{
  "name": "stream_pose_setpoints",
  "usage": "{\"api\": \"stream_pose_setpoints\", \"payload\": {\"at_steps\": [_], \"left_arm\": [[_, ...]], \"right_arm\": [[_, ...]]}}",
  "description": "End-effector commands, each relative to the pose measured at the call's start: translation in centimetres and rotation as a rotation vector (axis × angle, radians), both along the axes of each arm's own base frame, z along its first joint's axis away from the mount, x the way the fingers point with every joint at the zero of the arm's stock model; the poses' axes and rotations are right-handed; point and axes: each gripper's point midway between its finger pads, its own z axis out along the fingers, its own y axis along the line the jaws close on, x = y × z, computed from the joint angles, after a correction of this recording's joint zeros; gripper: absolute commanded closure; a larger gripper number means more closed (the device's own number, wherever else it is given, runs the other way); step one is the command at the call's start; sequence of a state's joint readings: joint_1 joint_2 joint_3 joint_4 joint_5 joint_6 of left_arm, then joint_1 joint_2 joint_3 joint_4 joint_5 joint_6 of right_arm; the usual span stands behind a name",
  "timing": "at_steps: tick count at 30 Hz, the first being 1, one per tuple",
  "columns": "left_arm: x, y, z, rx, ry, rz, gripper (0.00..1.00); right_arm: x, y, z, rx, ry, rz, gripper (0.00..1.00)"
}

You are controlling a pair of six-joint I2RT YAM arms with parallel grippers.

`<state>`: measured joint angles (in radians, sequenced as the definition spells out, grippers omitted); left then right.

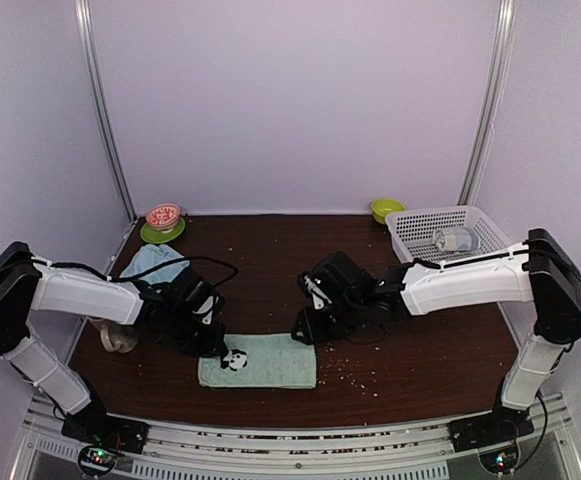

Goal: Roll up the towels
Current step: Smooth out the towel at the center of the board.

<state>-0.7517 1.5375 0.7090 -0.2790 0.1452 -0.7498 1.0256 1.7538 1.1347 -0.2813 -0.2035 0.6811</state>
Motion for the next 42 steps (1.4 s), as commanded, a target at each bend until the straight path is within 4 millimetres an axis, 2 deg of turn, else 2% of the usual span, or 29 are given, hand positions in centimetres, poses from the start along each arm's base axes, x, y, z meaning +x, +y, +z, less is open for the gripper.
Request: {"api": "stream_pose_setpoints", "payload": {"at_steps": [1, 9, 14, 19, 23, 27, 31, 34, 37, 40, 42], "left_arm": [[-0.6, 1.9, -1.5, 0.071, 0.008, 0.023, 1.00], [-1.0, 2.2, -1.9, 0.067, 0.011, 0.028, 1.00], [-1.2, 2.4, -2.0, 0.073, 0.010, 0.026, 1.00], [-1.5, 2.2, -2.2, 0.053, 0.017, 0.027, 1.00], [-1.3, -0.1, -1.5, 0.013, 0.005, -0.006, 1.00], [-0.9, -4.2, -0.3, -0.019, -0.016, -0.066, 1.00], [-0.9, -9.1, -0.4, -0.040, -0.011, -0.137, 1.00], [-0.4, -12.2, -0.1, -0.046, -0.019, -0.177, 1.00], [0.6, -13.3, 0.3, -0.034, -0.036, -0.182, 1.00], [0.9, -13.0, 0.8, -0.018, -0.055, -0.183, 1.00], [0.9, -12.7, 1.2, -0.004, -0.065, -0.189, 0.98]], "right_arm": [[2.2, 0.0, -1.5, 0.022, 0.036, -0.065, 0.66], [4.4, -1.1, -5.4, -0.032, 0.106, -0.135, 0.70], [5.6, -3.7, -7.9, -0.140, 0.133, -0.213, 0.75], [5.8, -5.5, -8.9, -0.186, 0.135, -0.228, 0.75], [6.0, -8.2, -9.1, -0.274, 0.112, -0.228, 0.75], [5.5, -13.3, -9.6, -0.379, 0.105, -0.249, 0.75], [5.2, -18.0, -9.1, -0.451, 0.103, -0.282, 0.74], [5.3, -19.7, -8.1, -0.449, 0.094, -0.306, 0.73], [5.5, -19.3, -5.9, -0.385, 0.068, -0.318, 0.68], [5.3, -18.4, -3.2, -0.289, 0.040, -0.346, 0.58], [4.6, -18.0, -2.3, -0.226, 0.031, -0.371, 0.53]]}}
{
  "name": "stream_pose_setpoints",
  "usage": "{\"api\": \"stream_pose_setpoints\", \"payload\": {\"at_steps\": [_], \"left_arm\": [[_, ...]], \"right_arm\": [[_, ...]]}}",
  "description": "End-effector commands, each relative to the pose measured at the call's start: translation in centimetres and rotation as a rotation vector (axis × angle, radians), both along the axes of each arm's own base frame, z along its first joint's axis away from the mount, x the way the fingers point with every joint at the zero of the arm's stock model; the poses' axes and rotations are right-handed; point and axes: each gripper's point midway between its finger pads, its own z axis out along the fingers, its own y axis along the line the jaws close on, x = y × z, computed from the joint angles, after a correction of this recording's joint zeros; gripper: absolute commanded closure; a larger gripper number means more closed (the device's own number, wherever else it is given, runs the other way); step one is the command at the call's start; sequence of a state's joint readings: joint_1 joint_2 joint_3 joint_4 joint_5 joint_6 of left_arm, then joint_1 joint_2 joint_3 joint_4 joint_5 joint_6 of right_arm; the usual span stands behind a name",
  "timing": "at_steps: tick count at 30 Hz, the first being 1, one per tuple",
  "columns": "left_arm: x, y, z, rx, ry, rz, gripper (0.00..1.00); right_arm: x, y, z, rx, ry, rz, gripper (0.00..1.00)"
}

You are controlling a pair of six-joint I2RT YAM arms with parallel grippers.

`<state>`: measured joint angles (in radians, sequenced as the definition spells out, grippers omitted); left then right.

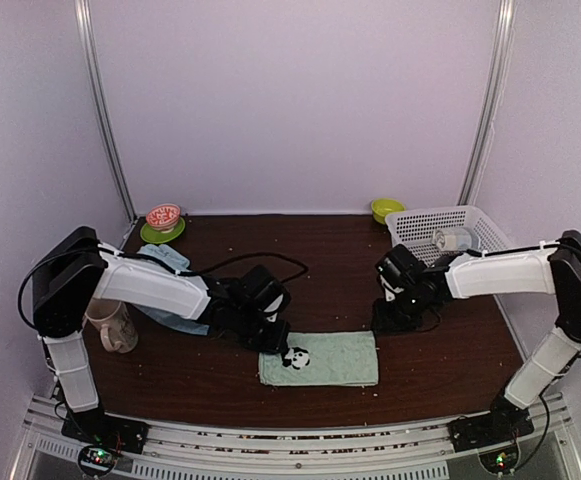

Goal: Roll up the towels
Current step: Smooth out the towel at the center of the board.

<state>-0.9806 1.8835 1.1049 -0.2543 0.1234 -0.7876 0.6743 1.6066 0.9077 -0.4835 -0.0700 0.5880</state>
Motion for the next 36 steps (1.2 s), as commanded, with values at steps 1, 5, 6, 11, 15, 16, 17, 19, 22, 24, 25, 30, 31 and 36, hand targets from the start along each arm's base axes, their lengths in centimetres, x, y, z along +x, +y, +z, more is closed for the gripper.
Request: {"api": "stream_pose_setpoints", "payload": {"at_steps": [1, 5, 6, 11, 15, 16, 17, 19, 22, 24, 25, 30, 31, 36], "left_arm": [[0.4, 1.1, 0.7, 0.052, -0.029, -0.004, 0.96], [0.3, 1.3, 2.1, 0.045, -0.048, -0.029, 0.77], [0.2, 1.4, 2.4, 0.047, -0.053, -0.036, 0.72], [0.6, 1.7, 5.0, 0.051, -0.105, -0.061, 0.61], [0.8, 2.2, 6.2, 0.063, -0.139, -0.063, 0.61], [0.8, 2.3, 6.4, 0.065, -0.141, -0.060, 0.61], [0.8, 2.4, 6.5, 0.064, -0.144, -0.057, 0.61], [0.6, 2.8, 6.6, 0.065, -0.141, -0.049, 0.61], [0.5, 3.2, 6.6, 0.066, -0.143, -0.033, 0.63], [0.5, 3.3, 6.6, 0.066, -0.147, -0.030, 0.63], [0.6, 3.4, 6.6, 0.066, -0.149, -0.028, 0.63], [0.7, 3.2, 6.8, 0.055, -0.156, -0.022, 0.64], [0.7, 3.3, 6.7, 0.055, -0.155, -0.021, 0.64], [0.7, 3.4, 7.0, 0.046, -0.164, -0.019, 0.64]], "right_arm": [[-1.3, 0.7, 3.0, 0.115, -0.061, -0.045, 0.52], [-4.0, 1.2, 3.1, 0.222, -0.078, -0.086, 0.48], [-4.8, 1.6, 3.0, 0.249, -0.071, -0.086, 0.48], [-7.3, 3.4, 1.8, 0.315, -0.040, -0.092, 0.49], [-7.6, 3.9, 0.7, 0.334, -0.014, -0.108, 0.52], [-7.5, 3.8, 0.4, 0.319, -0.014, -0.112, 0.53], [-7.5, 3.4, 0.1, 0.292, -0.012, -0.116, 0.55], [-7.3, 2.6, -0.5, 0.246, -0.011, -0.120, 0.60], [-6.9, 0.8, -1.6, 0.177, 0.012, -0.127, 0.70], [-6.7, 0.1, -2.0, 0.147, 0.022, -0.119, 0.73], [-6.6, -0.2, -2.1, 0.133, 0.030, -0.110, 0.75], [-5.5, -1.2, -1.8, 0.068, 0.039, -0.081, 0.84], [-5.1, -1.5, -1.8, 0.049, 0.041, -0.076, 0.85], [-3.4, -2.0, -0.5, 0.037, 0.023, -0.075, 0.81]]}}
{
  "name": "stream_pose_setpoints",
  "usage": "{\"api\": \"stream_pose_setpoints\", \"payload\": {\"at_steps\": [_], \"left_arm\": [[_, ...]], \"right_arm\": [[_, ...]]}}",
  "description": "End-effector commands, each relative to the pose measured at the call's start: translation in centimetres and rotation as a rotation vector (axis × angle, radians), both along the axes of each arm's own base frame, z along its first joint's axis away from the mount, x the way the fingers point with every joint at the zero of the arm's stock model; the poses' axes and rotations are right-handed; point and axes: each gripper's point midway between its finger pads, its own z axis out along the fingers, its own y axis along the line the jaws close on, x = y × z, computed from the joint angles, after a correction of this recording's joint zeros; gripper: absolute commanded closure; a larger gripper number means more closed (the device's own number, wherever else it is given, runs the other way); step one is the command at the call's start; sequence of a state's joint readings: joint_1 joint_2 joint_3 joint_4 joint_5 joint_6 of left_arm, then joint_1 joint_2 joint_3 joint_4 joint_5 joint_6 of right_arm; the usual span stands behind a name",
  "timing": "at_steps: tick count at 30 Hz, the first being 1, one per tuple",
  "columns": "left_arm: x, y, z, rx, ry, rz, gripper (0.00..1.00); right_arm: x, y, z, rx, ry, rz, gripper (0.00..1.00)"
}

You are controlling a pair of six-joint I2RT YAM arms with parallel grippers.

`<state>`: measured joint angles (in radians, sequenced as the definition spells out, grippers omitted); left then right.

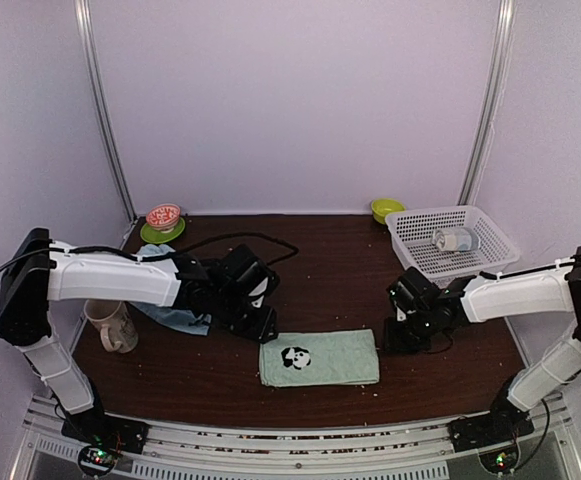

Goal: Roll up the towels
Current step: Smooth out the towel at the center of the board.

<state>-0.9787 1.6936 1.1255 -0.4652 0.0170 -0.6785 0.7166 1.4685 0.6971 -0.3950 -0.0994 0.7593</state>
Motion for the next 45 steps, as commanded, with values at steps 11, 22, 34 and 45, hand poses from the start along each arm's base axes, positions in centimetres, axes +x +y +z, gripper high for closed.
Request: {"api": "stream_pose_setpoints", "payload": {"at_steps": [11, 22, 34, 45], "left_arm": [[0.8, -0.9, 0.4, -0.024, -0.039, -0.037, 0.66], [0.4, -1.0, -0.5, -0.027, -0.011, -0.043, 0.69], [0.5, -1.8, 0.4, -0.060, -0.013, -0.054, 0.71], [0.3, -5.9, 1.3, -0.145, 0.025, -0.132, 0.72]], "right_arm": [[-3.6, 3.7, 1.8, 0.293, 0.020, -0.059, 0.53], [-5.0, 4.0, -0.4, 0.288, 0.064, -0.084, 0.84], [-1.5, -3.0, 1.1, 0.015, -0.026, -0.052, 0.71], [-3.0, -2.9, 0.4, 0.209, -0.039, -0.146, 0.53]]}}
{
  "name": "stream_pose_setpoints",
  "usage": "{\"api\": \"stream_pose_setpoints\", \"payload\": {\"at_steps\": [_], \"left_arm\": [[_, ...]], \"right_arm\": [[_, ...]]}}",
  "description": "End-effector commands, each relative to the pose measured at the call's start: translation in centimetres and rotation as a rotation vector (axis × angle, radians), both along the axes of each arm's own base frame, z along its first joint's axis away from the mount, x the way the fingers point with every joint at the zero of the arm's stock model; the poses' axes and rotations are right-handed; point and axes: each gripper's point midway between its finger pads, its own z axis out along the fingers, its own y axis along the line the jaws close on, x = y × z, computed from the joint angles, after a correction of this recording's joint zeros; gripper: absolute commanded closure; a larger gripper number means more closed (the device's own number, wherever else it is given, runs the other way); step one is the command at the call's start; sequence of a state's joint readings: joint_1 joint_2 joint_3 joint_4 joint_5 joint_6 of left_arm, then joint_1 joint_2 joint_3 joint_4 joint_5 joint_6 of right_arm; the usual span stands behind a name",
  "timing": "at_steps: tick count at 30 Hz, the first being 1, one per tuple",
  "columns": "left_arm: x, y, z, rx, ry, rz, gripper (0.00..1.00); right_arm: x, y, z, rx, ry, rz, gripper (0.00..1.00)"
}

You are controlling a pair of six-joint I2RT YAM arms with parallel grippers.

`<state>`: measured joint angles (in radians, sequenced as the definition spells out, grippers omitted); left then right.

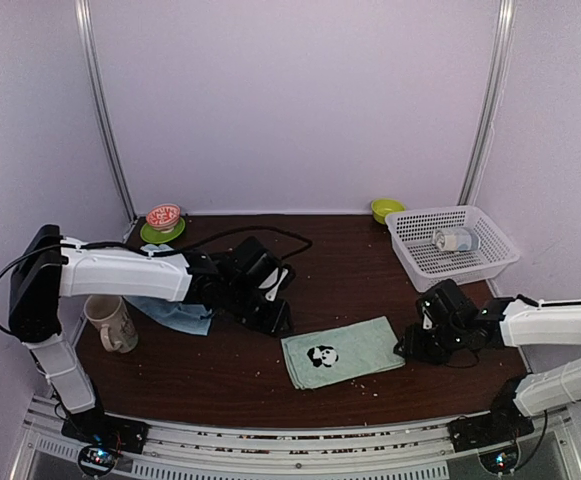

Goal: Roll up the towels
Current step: Smooth out the towel at the center of the board, then roll the towel at the center of the board.

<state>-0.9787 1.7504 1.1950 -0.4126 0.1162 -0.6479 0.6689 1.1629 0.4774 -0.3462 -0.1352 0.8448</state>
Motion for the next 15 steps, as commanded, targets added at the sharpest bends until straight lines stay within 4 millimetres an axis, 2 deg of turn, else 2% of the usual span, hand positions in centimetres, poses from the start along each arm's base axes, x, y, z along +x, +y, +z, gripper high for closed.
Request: {"api": "stream_pose_setpoints", "payload": {"at_steps": [1, 6, 11, 15], "left_arm": [[0.1, -2.8, 0.0, -0.048, 0.011, -0.056, 0.72], [-0.2, -3.1, -2.2, -0.021, 0.059, -0.060, 0.76], [-0.4, -2.5, -4.4, 0.025, 0.091, -0.046, 0.80], [-0.6, -1.9, -6.0, 0.070, 0.112, -0.031, 0.84]], "right_arm": [[-0.5, 0.3, -1.1, 0.090, 0.015, -0.042, 0.53], [0.1, 0.2, -1.2, 0.154, -0.009, -0.075, 0.54], [0.0, -0.1, -2.2, 0.167, 0.021, -0.079, 0.56], [-0.1, 0.0, -2.7, 0.164, 0.038, -0.074, 0.65]]}}
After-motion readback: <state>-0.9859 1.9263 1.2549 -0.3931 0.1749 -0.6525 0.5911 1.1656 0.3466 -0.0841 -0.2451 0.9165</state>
